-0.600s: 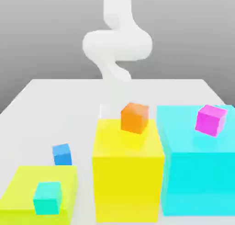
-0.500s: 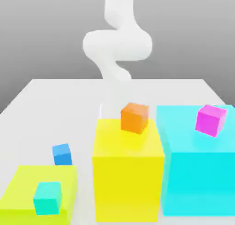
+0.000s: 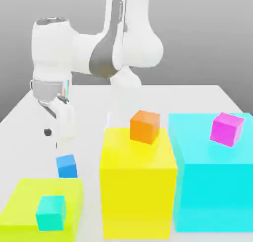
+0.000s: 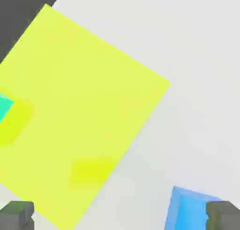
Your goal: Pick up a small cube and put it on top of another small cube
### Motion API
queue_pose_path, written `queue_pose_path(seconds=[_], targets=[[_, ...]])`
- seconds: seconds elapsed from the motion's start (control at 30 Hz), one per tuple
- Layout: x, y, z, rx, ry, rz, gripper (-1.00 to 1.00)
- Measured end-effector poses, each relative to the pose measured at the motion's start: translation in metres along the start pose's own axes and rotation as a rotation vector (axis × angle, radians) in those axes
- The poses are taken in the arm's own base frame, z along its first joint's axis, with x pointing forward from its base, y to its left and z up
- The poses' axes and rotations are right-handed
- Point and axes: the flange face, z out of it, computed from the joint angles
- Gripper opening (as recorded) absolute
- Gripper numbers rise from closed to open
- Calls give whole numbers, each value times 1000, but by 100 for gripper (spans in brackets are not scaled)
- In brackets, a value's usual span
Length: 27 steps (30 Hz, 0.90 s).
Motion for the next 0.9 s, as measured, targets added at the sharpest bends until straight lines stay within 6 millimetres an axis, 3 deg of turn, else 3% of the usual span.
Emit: queue_pose_path(seconds=[0.07,0.23,0.27,0.47,0.77,0.9], targets=[[5,10,26,-26,-4,40,0],[6,17,67,-34,-4,53,0],[6,18,73,-34,-5,53,-100],[6,18,76,-33,-6,53,-100],[7,15,19,-33,-6,54,-100],[-2,-21,-3,-32,-13,-27,-100]])
